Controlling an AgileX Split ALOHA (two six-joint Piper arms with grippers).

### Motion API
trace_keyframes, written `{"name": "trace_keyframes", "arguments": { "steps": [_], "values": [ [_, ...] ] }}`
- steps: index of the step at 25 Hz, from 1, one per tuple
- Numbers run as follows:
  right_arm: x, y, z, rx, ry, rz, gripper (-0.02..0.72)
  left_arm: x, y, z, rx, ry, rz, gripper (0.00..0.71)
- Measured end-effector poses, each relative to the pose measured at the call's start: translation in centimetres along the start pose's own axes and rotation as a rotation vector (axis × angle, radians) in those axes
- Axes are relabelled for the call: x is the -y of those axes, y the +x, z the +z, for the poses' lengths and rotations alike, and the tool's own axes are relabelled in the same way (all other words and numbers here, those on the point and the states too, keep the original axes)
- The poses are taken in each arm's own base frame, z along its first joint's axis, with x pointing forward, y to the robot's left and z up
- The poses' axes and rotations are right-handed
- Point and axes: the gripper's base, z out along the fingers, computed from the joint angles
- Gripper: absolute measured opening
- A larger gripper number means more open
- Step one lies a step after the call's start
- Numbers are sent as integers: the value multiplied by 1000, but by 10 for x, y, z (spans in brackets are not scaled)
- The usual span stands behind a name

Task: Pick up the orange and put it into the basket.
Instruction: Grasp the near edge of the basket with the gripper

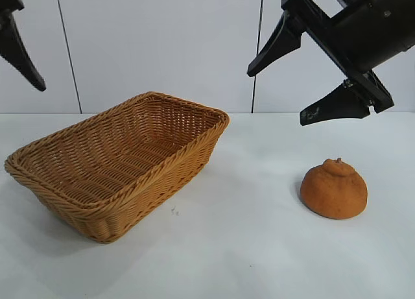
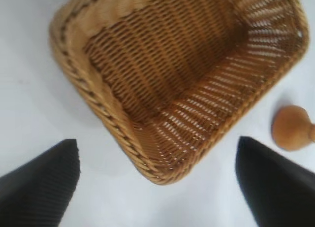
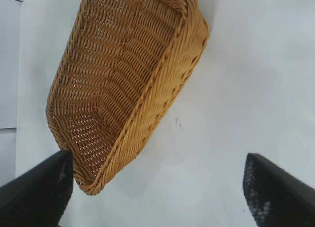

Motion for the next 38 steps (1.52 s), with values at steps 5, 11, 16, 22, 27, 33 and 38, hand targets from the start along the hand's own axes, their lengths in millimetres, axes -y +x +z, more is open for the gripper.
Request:
{"name": "trace_keyframes", "arguments": {
  "steps": [5,11,16,22,27,33,38],
  "values": [
    [0,0,0,0,0,0,641,7,11,12,10,-47,-39,613],
    [0,0,0,0,-1,1,641,14,20,44,-26,-79,-163,613],
    [0,0,0,0,-1,1,641,13,24,75,-50,-122,-243,613],
    [0,0,0,0,-1,1,641,7,21,109,-45,-153,-281,613],
    [0,0,0,0,-1,1,641,-3,23,137,-59,-200,-293,613],
    [0,0,0,0,-1,1,641,-3,19,145,-23,-164,-301,531],
    [0,0,0,-1,-1,1,641,-6,14,144,-7,-158,-320,292]
  ]
}}
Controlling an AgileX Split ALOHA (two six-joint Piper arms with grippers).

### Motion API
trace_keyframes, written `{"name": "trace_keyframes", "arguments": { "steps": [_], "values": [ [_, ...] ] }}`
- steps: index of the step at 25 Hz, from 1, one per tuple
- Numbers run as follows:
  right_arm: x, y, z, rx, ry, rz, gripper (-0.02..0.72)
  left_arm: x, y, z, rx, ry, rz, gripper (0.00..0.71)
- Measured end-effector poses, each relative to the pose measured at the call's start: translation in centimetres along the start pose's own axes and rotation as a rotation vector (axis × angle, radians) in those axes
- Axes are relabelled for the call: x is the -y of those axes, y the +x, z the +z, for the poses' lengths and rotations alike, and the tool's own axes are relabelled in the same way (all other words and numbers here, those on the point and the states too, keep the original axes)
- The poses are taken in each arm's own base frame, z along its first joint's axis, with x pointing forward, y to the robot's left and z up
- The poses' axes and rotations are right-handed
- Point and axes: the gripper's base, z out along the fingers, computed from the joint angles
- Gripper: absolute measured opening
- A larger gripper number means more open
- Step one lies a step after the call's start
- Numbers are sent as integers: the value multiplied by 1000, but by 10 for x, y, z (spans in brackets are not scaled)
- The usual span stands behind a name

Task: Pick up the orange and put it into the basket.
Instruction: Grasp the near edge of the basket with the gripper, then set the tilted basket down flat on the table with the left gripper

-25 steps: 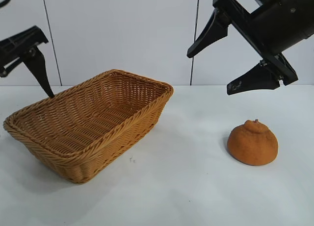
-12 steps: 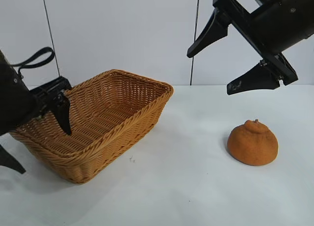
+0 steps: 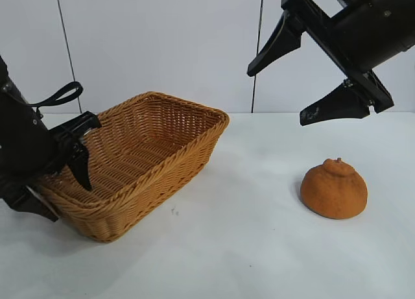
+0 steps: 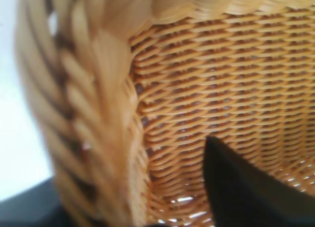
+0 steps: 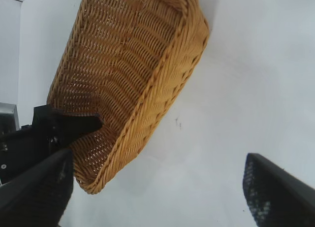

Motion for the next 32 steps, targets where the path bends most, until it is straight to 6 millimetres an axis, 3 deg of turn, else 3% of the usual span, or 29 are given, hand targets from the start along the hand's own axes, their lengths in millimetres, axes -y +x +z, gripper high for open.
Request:
{"name": "trace_keyframes", "arguments": {
  "steps": [4,5,12,21,28,32],
  "values": [
    [0,0,0,0,0,0,641,-7,-11,-1,-1,-24,-43,103],
    [0,0,0,0,0,0,641,-8,-13,-1,-2,-28,-56,83],
    [0,0,0,-1,0,0,641,-4,-18,-6,-27,-52,24,83],
    [0,0,0,-2,0,-1,641,57,-53,-36,-49,4,370,83],
    [0,0,0,-4,-1,-1,641,86,-69,-27,-177,-62,637,83],
    [0,0,0,-4,-1,-1,641,90,-68,-20,-235,-55,713,83]
  ]
}}
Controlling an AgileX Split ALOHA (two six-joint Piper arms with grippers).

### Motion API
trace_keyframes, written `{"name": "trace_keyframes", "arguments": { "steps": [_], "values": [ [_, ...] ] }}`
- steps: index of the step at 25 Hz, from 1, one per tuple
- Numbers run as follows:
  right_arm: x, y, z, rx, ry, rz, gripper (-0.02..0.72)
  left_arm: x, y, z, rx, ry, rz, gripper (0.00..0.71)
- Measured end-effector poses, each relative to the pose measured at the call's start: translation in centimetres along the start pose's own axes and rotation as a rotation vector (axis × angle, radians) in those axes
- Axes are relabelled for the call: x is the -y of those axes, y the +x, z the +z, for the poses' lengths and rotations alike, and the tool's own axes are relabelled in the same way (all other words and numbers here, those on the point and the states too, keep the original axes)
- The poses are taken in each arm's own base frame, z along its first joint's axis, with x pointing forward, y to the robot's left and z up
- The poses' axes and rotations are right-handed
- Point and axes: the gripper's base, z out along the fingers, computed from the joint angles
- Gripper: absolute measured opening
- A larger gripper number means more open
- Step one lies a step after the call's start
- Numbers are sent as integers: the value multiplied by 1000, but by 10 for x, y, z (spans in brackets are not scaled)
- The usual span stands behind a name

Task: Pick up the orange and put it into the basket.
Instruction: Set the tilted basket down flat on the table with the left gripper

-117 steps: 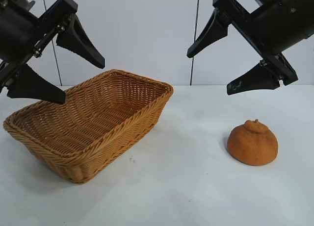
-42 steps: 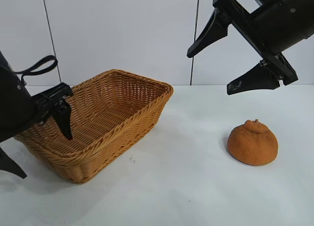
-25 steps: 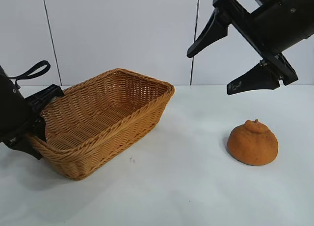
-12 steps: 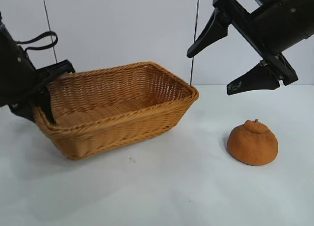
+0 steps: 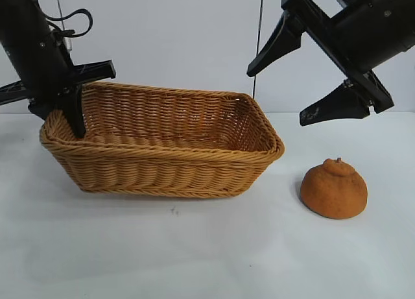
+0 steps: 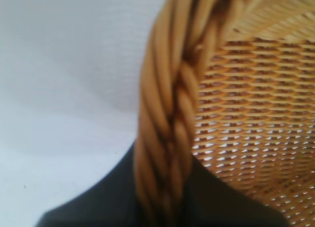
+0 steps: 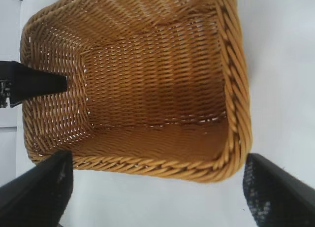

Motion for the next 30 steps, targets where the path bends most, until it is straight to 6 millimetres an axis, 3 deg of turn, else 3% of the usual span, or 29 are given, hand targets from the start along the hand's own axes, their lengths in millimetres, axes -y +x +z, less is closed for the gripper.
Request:
{"name": "trace_keyframes", "arguments": {
  "steps": [14,21,23,27,30],
  "values": [
    [0,0,0,-2,-1,0,641,-10,4,48,-98,8,-4,83],
    [0,1,0,-8,-4,1,641,-13,9,55,-101,6,-42,99],
    [-1,1,0,-14,-7,1,641,-14,10,55,-106,4,-53,174],
    [-1,2,0,-17,-8,1,641,-12,10,48,-89,9,-54,441],
    [-1,2,0,-19,-9,1,641,-8,9,34,-58,19,-39,524]
  ]
}}
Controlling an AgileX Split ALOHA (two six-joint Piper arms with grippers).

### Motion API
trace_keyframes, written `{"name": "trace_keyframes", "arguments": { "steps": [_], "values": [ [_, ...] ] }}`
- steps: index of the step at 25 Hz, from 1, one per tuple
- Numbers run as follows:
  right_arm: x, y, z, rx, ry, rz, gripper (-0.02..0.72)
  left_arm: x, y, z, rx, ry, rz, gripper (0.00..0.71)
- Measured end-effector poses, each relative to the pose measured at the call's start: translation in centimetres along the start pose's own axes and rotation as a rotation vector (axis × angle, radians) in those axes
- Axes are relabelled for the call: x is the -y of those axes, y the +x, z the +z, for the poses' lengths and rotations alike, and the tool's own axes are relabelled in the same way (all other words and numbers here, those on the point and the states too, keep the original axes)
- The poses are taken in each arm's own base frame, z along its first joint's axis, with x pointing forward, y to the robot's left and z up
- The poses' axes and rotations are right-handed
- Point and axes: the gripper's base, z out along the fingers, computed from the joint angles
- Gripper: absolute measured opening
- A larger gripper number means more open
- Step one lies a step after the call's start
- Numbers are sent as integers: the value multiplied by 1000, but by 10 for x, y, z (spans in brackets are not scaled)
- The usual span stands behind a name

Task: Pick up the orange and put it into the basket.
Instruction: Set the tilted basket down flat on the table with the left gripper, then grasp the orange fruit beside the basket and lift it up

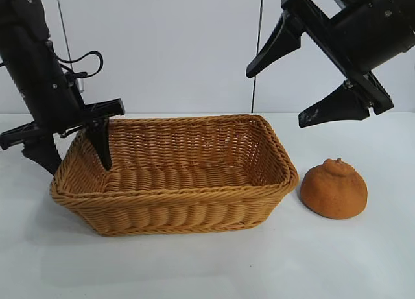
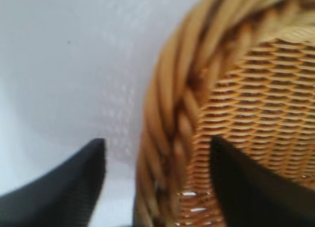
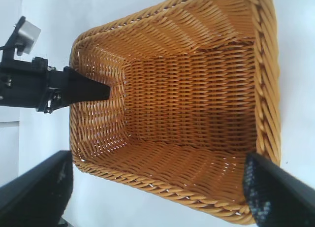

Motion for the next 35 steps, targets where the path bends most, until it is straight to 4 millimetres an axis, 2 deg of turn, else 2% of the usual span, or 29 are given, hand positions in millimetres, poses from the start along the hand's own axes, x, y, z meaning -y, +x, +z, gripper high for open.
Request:
{"name": "trace_keyframes", "arguments": {
  "steps": [5,8,12,16,21,24,29,31,35],
  "values": [
    [0,0,0,-1,0,0,641,6,4,-44,99,-27,90,548],
    [0,0,0,-1,0,0,641,3,6,-72,164,-82,143,549],
    [0,0,0,-1,0,-1,641,-22,4,-102,209,-157,142,549],
    [0,0,0,-1,0,-1,641,-51,5,-119,168,-217,131,549],
    [0,0,0,-2,1,-2,641,-53,17,-139,146,-226,169,549],
    [0,1,0,-6,3,-6,641,-48,28,-157,171,-220,181,549],
    [1,1,0,-11,9,-14,641,-41,51,-198,279,-207,208,549],
    [1,1,0,-12,9,-14,641,-40,68,-214,322,-201,216,549],
    [1,1,0,-13,8,-14,641,-45,112,-228,353,-196,221,549]
  ]
}}
